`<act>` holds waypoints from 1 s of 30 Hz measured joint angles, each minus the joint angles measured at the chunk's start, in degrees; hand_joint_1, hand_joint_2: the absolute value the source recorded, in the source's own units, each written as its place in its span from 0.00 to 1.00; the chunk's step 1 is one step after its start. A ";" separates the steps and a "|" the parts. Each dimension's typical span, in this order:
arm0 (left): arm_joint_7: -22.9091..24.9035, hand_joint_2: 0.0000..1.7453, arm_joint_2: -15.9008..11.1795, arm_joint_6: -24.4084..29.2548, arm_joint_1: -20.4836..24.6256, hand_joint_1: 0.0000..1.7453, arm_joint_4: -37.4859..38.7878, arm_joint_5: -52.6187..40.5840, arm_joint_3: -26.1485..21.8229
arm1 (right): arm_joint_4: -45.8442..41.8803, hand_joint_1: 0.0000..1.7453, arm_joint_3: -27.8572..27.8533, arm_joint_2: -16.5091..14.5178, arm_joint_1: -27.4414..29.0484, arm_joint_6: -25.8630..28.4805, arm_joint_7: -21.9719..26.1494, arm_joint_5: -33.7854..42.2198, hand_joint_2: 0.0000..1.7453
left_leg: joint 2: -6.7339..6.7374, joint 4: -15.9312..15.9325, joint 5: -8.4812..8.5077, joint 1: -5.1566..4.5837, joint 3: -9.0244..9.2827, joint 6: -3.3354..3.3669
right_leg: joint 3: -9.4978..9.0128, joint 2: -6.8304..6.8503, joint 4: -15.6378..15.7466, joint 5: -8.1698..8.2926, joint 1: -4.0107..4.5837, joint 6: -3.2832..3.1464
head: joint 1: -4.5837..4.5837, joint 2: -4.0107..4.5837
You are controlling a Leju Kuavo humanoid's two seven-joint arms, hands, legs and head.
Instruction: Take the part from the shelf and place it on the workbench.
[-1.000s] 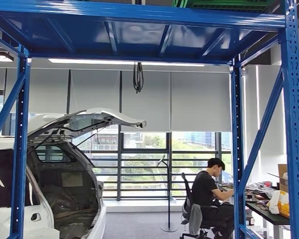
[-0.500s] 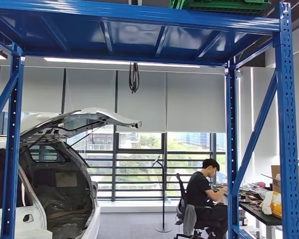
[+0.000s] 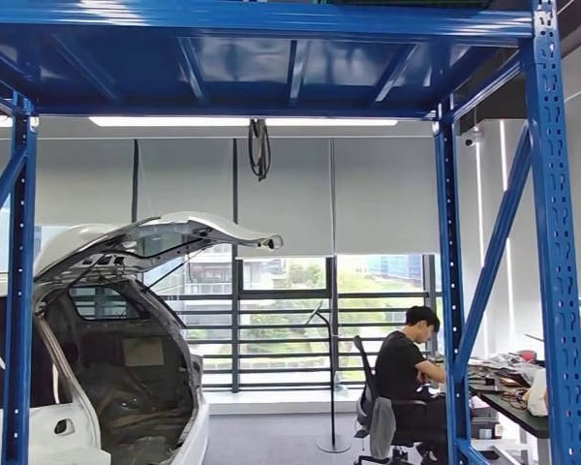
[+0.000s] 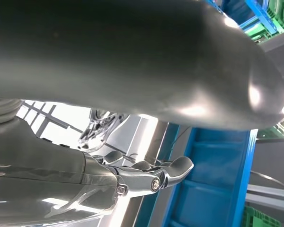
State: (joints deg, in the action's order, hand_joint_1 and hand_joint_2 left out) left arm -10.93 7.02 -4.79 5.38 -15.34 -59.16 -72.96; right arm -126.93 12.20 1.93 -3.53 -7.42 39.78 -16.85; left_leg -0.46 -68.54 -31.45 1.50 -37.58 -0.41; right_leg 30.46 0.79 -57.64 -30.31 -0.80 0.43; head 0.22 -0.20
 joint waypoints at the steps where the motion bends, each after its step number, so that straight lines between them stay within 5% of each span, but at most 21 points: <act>1: -0.03 0.00 0.00 -0.01 0.01 0.00 0.00 -0.01 0.00 | -0.01 0.00 0.01 0.01 0.00 0.03 0.00 -0.01 0.00 | 0.22 3.62 2.01 -0.28 1.47 0.44 | -0.39 0.06 0.01 -0.31 0.11 0.16 | -0.01 0.00; 3: -0.10 0.00 0.02 -0.03 0.11 0.00 0.01 -0.02 0.01 | -0.02 0.00 0.02 0.05 0.03 0.09 0.00 -0.01 0.00 | 0.59 8.31 3.57 -0.80 3.39 1.09 | -0.62 0.10 -0.04 -0.72 0.25 0.68 | -0.02 -0.03; 8: -0.22 0.00 0.04 -0.10 0.07 0.00 0.02 -0.02 0.00 | -0.20 0.00 0.04 0.22 0.05 0.20 0.00 0.04 0.00 | 0.25 9.87 2.90 -0.71 4.05 1.86 | 0.16 0.01 -1.65 -2.28 0.04 2.26 | -0.01 -0.03; 11: -0.30 0.00 0.10 -0.17 0.20 0.00 0.04 -0.01 0.00 | -0.26 0.00 0.04 0.47 0.19 0.23 0.00 0.08 0.00 | 0.11 10.05 2.58 -0.79 4.58 2.41 | 5.74 -0.30 -12.21 -6.68 -0.02 2.70 | -0.02 -0.02; 13: -0.33 0.00 0.13 -0.22 0.15 0.00 0.07 -0.01 0.00 | -0.26 0.00 0.04 0.63 0.37 0.26 0.00 0.10 0.00 | -0.05 10.04 2.19 -0.99 5.04 2.59 | 8.82 -0.37 -16.53 -6.68 0.00 2.72 | -0.02 -0.02; 16: -0.52 0.00 0.17 -0.30 0.16 0.00 0.19 -0.02 0.00 | -0.27 0.00 0.04 0.80 0.47 0.35 0.00 0.22 0.00 | -0.50 10.05 1.34 -1.20 6.28 2.47 | 6.08 -0.73 -8.04 0.00 0.32 1.90 | -0.01 -0.01; 18: -0.64 0.00 0.25 -0.38 0.28 0.00 0.35 -0.05 0.00 | -0.33 0.00 0.05 0.96 0.49 0.39 0.00 0.27 0.00 | -0.74 10.01 0.90 -1.21 6.58 2.10 | 3.89 -1.00 -2.37 2.44 0.73 0.94 | -0.01 -0.02; 23: -0.67 0.00 0.45 -0.61 0.27 0.00 0.48 -0.32 0.00 | -0.58 0.00 0.11 1.16 0.57 0.70 0.00 0.24 0.00 | -0.60 9.05 -0.35 -1.07 6.06 0.59 | 2.59 -0.84 0.24 2.02 0.49 -0.28 | -0.01 -0.02; 27: -0.67 0.00 0.46 -0.60 0.20 0.00 0.48 -0.38 0.00 | -0.64 0.00 0.26 1.17 0.74 0.87 0.00 -0.04 0.00 | -0.30 -3.83 -5.02 -0.52 -1.15 -0.54 | 1.31 -0.39 0.75 1.35 0.20 -0.70 | 0.00 -0.02; 28: -0.67 0.00 0.46 -0.60 0.10 0.00 0.48 -0.42 0.00 | -0.64 0.00 0.32 1.16 0.80 0.87 0.00 -0.20 0.00 | -0.25 -5.39 -4.69 -0.38 -2.41 -0.75 | 0.93 -0.37 0.75 1.04 0.14 -0.61 | 0.00 -0.01; 30: -0.67 0.00 0.44 -0.59 0.02 0.00 0.48 -0.52 0.00 | -0.64 0.00 0.46 1.15 0.85 0.90 0.00 -0.54 0.00 | -0.09 -1.88 -0.78 -0.19 -1.68 -1.00 | -0.17 -0.39 0.72 0.25 -0.13 -0.21 | 0.00 -0.01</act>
State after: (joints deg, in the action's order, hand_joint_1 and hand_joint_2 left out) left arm -11.61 7.46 -5.38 5.40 -14.86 -59.68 -72.96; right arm -127.57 12.66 3.08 -2.68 -6.52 39.78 -17.38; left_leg -0.54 -70.42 -32.23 1.31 -39.26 -1.40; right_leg 30.29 0.40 -56.92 -30.06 -0.92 0.22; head 0.22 -0.20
